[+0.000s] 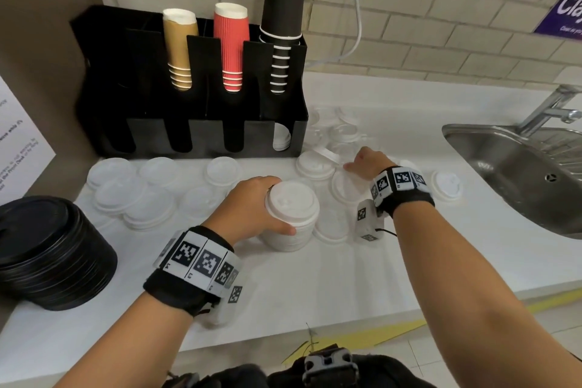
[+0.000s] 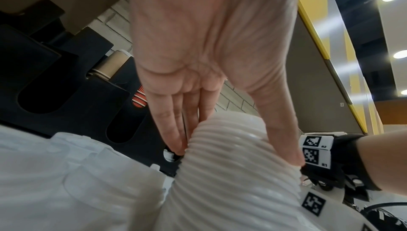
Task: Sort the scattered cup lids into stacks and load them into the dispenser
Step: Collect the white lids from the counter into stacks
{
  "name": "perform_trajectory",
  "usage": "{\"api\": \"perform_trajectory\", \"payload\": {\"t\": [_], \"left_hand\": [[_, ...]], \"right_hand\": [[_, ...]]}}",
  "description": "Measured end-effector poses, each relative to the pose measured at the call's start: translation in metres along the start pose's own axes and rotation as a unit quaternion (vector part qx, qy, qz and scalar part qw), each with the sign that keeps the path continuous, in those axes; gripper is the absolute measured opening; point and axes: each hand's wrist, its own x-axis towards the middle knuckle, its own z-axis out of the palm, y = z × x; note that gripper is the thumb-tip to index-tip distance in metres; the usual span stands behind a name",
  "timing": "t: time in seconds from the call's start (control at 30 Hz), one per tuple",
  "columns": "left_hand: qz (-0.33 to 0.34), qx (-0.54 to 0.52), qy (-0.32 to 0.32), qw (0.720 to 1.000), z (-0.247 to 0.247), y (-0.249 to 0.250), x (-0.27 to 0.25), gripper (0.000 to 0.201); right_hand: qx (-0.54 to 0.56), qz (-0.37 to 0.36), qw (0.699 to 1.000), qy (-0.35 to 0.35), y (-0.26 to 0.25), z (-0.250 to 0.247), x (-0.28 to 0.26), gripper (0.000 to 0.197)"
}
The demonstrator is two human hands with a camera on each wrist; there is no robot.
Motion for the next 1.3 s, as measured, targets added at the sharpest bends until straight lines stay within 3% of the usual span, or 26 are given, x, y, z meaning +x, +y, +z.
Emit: {"api": "perform_trajectory", "payload": {"t": [0.07, 0.17, 0.27, 0.37, 0.43, 0.53, 0.63, 0.77, 0.83, 0.93, 1.1, 1.23, 1.3], "left_hand": [[-0.001, 0.002, -0.001, 1.0, 0.0, 0.0, 0.001, 0.057], [-0.001, 0.004, 0.002, 1.0, 0.0, 0.0, 0.002, 0.057], [-0.001, 0.002, 0.004, 1.0, 0.0, -0.001, 0.002, 0.058], [0.001, 0.004, 0.004, 1.0, 0.0, 0.0, 0.003, 0.057], [0.0, 0.001, 0.006, 1.0, 0.0, 0.0, 0.004, 0.056], [0.0, 0.005, 0.005, 1.0, 0.001, 0.002, 0.004, 0.057], [0.001, 0.007, 0.005, 1.0, 0.001, 0.002, 0.004, 0.057], [-0.002, 0.003, 0.006, 1.0, 0.002, 0.001, 0.004, 0.059], [-0.003, 0.002, 0.006, 1.0, 0.002, 0.0, 0.004, 0.06], [-0.005, 0.002, 0.008, 1.0, 0.002, 0.001, 0.005, 0.06], [-0.007, 0.0, 0.007, 1.0, 0.003, 0.0, 0.004, 0.06], [-0.007, -0.003, 0.01, 1.0, 0.003, -0.001, 0.004, 0.059], [-0.008, -0.002, 0.01, 1.0, 0.003, -0.002, 0.004, 0.061]], "right_hand": [[0.015, 0.01, 1.0, 0.018, 0.004, -0.003, 0.001, 0.05], [0.01, 0.031, 0.994, 0.104, 0.014, -0.006, -0.005, 0.048], [-0.027, -0.025, 0.989, 0.146, 0.018, -0.004, -0.016, 0.046], [-0.061, -0.086, 0.99, 0.091, 0.011, 0.011, -0.028, 0.06], [-0.09, -0.084, 0.991, 0.043, 0.005, 0.024, -0.032, 0.071], [-0.099, -0.085, 0.991, 0.012, 0.003, 0.031, -0.034, 0.07], [-0.069, -0.057, 0.996, 0.012, 0.014, 0.017, -0.03, 0.064], [-0.09, 0.006, 0.993, 0.078, 0.03, -0.011, -0.026, 0.068], [-0.108, -0.019, 0.99, 0.09, 0.03, -0.015, -0.022, 0.069], [-0.136, -0.083, 0.987, 0.029, 0.017, -0.009, -0.016, 0.071], [-0.228, -0.056, 0.971, -0.052, 0.004, 0.0, -0.01, 0.093], [-0.239, -0.108, 0.964, -0.035, 0.002, -0.001, -0.013, 0.08], [-0.178, -0.119, 0.977, -0.012, 0.005, -0.006, -0.018, 0.074]]}}
